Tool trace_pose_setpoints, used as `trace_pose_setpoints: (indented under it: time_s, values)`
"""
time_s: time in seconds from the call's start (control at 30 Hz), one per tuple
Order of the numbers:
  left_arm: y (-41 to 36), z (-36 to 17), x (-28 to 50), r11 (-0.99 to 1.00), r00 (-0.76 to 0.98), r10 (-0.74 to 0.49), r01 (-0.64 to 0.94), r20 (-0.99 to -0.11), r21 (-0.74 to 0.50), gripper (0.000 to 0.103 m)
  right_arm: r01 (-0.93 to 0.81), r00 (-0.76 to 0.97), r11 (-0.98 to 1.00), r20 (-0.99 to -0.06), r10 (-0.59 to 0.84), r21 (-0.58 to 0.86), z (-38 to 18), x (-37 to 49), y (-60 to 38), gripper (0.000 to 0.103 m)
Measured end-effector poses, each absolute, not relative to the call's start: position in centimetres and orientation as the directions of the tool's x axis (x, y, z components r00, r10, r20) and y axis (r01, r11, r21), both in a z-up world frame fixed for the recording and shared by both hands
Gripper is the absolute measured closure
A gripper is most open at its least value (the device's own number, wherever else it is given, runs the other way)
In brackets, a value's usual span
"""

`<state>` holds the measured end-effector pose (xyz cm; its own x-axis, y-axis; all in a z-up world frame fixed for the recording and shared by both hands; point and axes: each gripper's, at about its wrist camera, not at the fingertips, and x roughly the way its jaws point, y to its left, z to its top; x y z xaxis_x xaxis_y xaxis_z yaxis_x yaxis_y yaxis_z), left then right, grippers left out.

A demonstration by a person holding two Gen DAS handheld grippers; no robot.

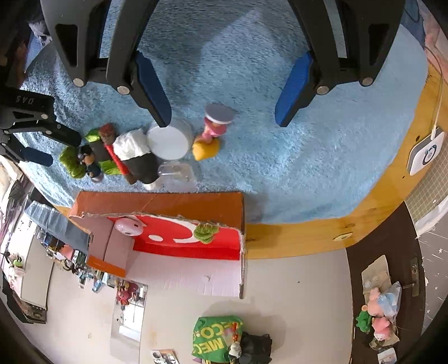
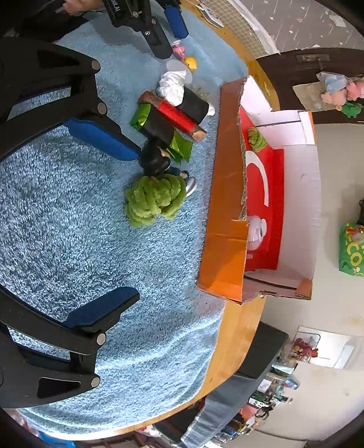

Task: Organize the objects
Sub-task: 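Grasp the doll figurine with the left gripper while the right gripper grasps green yarn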

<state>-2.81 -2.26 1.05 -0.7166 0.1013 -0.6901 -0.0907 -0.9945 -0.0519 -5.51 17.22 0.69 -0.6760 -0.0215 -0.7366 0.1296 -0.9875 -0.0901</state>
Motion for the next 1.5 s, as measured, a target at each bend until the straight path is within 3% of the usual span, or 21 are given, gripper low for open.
trace_pose_setpoints:
  time_s: [0.33,0.63,0.77,0.9,0.97,1.1,1.2,1.27,1.5]
  values:
    - [-2.8,1.0,-4.2,-0.984,-0.684,0.153,-0.168,-0.713,-0.05,0.027,0.18,-0.646,-0.979,-0.762,-0.048,-0.091,1.1,-6.8,17.8,0.011]
    - [-2.7,1.3,-5.0,-0.975,-0.674,0.192,-0.212,-0.714,-0.063,0.049,0.237,-0.642,-0.964,-0.764,-0.066,-0.117,1.4,-7.2,17.7,0.012]
    - [-2.4,1.4,-5.1,-0.97,-0.668,0.215,-0.23,-0.712,-0.076,0.057,0.262,-0.644,-0.958,-0.76,-0.086,-0.114,1.6,-7.4,17.6,0.025]
    - [-2.2,1.4,-5.4,-0.969,-0.667,0.222,-0.235,-0.711,-0.082,0.059,0.272,-0.64,-0.958,-0.761,-0.108,-0.092,1.5,-7.5,17.7,0.029]
    - [-2.0,1.5,-5.5,-0.968,-0.667,0.225,-0.239,-0.71,-0.083,0.061,0.281,-0.632,-0.956,-0.766,-0.122,-0.079,1.4,-7.7,17.7,0.042]
    - [-1.7,1.4,-5.5,-0.963,-0.661,0.237,-0.256,-0.712,-0.083,0.071,0.314,-0.624,-0.947,-0.766,-0.155,-0.064,1.5,-7.5,17.3,0.056]
    - [-1.4,1.3,-5.5,-0.961,-0.659,0.24,-0.264,-0.713,-0.08,0.077,0.343,-0.614,-0.939,-0.765,-0.194,-0.037,1.5,-7.4,17.0,0.072]
    - [-1.1,1.2,-5.4,-0.962,-0.658,0.228,-0.266,-0.718,-0.062,0.082,0.34,-0.615,-0.94,-0.764,-0.195,-0.034,1.5,-7.3,17.0,0.074]
    - [-1.0,1.3,-5.1,-0.963,-0.663,0.225,-0.263,-0.714,-0.059,0.082,0.329,-0.629,-0.944,-0.749,-0.208,-0.014,1.9,-7.0,17.1,0.075]
